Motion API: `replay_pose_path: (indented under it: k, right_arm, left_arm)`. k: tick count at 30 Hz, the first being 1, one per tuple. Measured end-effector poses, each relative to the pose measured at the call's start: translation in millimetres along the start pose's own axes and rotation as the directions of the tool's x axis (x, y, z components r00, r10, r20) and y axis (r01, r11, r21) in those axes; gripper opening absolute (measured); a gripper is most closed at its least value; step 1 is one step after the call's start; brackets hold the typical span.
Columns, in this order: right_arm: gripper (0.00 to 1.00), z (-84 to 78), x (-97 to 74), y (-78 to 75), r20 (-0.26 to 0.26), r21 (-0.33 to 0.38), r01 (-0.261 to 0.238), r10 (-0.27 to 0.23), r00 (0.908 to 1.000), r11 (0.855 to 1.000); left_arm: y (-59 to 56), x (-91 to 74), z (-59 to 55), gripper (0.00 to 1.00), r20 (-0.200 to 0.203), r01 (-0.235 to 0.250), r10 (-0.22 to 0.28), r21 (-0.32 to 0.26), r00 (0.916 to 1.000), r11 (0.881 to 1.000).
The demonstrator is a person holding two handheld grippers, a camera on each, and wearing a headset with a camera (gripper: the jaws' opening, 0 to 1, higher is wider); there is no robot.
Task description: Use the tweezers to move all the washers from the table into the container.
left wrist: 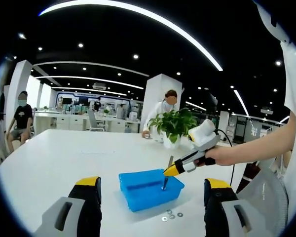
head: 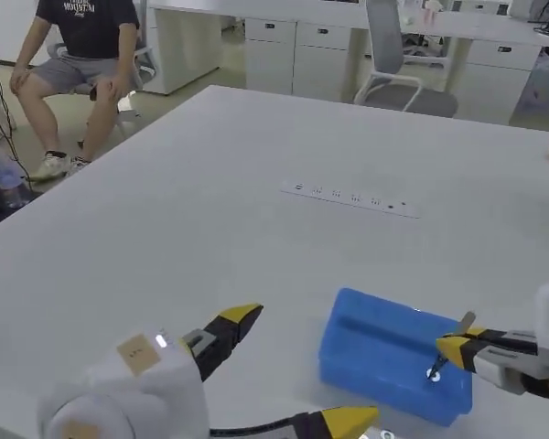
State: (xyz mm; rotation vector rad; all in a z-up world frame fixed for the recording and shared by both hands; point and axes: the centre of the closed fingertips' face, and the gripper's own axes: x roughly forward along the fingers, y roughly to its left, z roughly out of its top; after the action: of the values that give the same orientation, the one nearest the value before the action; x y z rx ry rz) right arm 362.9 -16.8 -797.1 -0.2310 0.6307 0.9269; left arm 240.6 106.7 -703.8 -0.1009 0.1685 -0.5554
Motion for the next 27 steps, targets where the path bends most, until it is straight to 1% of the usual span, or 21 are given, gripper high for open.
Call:
replay_pose_path:
  k: [4, 8, 9, 12, 13, 15, 18, 21, 24, 26, 27]
  right_arm:
    - [0.03, 2.4, -0.6, 3.1, 0.016, -0.008, -0.017, 0.017, 0.9997, 1.0]
    - [0.03, 5.8, -4.3, 3.6, 0.03, -0.015, -0.004, 0.005, 0.9995, 1.0]
    - [0.03, 7.5, -5.9, 4.1, 0.037, -0.012, -0.003, 0.003, 0.9993, 1.0]
    - [0.03, 17.9, -13.9, 8.3, 0.083, 0.017, -0.009, 0.007, 0.9965, 1.0]
    - [0.03, 22.9, -18.6, 11.9, 0.105, 0.019, -0.013, 0.011, 0.9945, 1.0]
    - [0.03, 29.7, -26.6, 20.8, 0.131, 0.021, -0.023, 0.02, 0.9911, 1.0]
    - [0.03, 36.8, -36.3, 35.2, 0.161, 0.027, -0.044, 0.04, 0.9862, 0.999]
    - [0.03, 41.7, -44.1, 47.6, 0.185, 0.027, -0.067, 0.061, 0.9808, 0.997]
    - [0.03, 41.1, -48.5, 63.6, 0.193, 0.049, -0.114, 0.103, 0.9758, 0.992]
    - [0.03, 36.5, -49.7, 71.4, 0.187, 0.057, -0.127, 0.115, 0.9756, 0.99]
    - [0.03, 34.0, -49.7, 73.5, 0.186, 0.057, -0.125, 0.112, 0.9761, 0.991]
  left_arm:
    - [0.4, 0.1, -0.9, 0.87, -0.003, 0.001, -0.001, 0.0, 1.0, 1.0]
    - [1.9, -0.1, -3.2, 0.86, -0.012, -0.001, 0.001, -0.001, 0.9999, 1.0]
    - [1.9, -0.1, -3.2, 0.86, -0.012, -0.002, 0.002, 0.0, 0.9999, 1.0]
    - [1.1, 0.1, -3.6, 0.85, -0.013, 0.003, -0.003, -0.009, 0.9999, 1.0]
    - [1.6, 0.1, -3.8, 0.85, -0.015, 0.001, -0.001, -0.007, 0.9999, 1.0]
    - [2.4, 0.0, -4.3, 0.85, -0.017, -0.004, 0.003, -0.003, 0.9998, 1.0]
    - [2.5, 0.1, -4.5, 0.85, -0.019, -0.006, 0.006, -0.003, 0.9998, 1.0]
    - [3.1, 0.2, -6.5, 0.84, -0.031, -0.008, 0.008, -0.006, 0.9995, 1.0]
    - [4.6, 0.2, -8.3, 0.83, -0.04, -0.013, 0.013, -0.002, 0.9991, 1.0]
    - [4.4, 0.1, -8.2, 0.83, -0.04, -0.012, 0.012, -0.002, 0.9991, 1.0]
    - [4.1, 0.0, -8.0, 0.83, -0.039, -0.012, 0.012, -0.003, 0.9992, 1.0]
